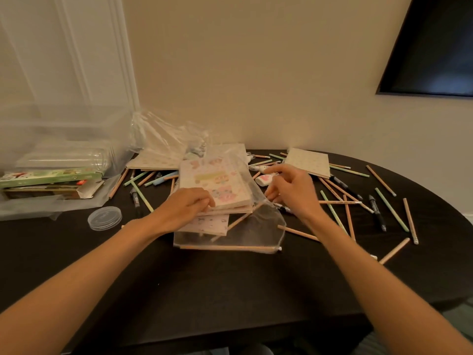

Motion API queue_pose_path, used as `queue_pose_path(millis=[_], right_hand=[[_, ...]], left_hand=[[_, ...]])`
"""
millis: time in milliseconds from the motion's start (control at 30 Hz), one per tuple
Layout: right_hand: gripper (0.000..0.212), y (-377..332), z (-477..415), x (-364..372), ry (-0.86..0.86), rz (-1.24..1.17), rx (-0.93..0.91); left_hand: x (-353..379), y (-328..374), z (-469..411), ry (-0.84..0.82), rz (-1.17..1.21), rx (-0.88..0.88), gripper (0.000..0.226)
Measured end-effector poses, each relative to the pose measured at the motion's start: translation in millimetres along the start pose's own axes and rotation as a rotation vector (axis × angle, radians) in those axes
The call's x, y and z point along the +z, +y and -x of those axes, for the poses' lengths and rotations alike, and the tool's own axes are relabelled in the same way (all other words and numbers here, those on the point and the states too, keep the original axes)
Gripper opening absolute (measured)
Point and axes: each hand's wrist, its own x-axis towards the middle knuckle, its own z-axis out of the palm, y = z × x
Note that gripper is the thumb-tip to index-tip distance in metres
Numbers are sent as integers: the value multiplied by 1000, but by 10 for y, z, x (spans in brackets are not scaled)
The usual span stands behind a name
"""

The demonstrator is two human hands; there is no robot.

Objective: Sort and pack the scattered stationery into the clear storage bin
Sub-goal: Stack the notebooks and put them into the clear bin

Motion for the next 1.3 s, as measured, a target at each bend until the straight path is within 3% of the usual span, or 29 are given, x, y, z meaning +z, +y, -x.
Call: queue_pose_path(millis=[33,133,267,367,467,600,700,733,767,900,1033,1100,1300], right_hand=[[35,59,-40,-43,-25,252,-176],[71,270,-100,-50,-454,888,-547],[82,432,-101,-90,-644,1161,-772],[87,567,-144,-134,-698,1199,-736],[81,608,-157,-134,-695,1158,-723],[56,557,-137,-106,-649,960,-679],[45,511,-139,-102,-582,740,-498],[40,503,-147,-93,-554,647,-403],[35,496,-158,-81,-533,543,-299],[25,476,-186,-17,-461,188,-40],[24,504,-218,115,-271,-129,189],[30,505,-256,219,-140,-178,247],[29,460,-480,562,123,114,401]], left_hand=[[-21,-15,15,-43,-73,13,25],[-100,-56,49,-192,-353,66,43],[-225,-36,152,-318,-685,145,60],[-250,-50,164,-348,-809,240,54],[-268,-99,194,-397,-878,253,52],[-257,-173,274,-404,-798,250,45],[-243,-253,305,-298,-602,178,92],[-225,-295,309,-231,-480,145,98],[-214,-314,307,-151,-373,111,92],[-140,-270,270,167,-77,-86,21],[-16,-235,191,451,112,-316,20],[37,-204,138,538,127,-408,21],[33,-193,-95,543,206,-715,20]])
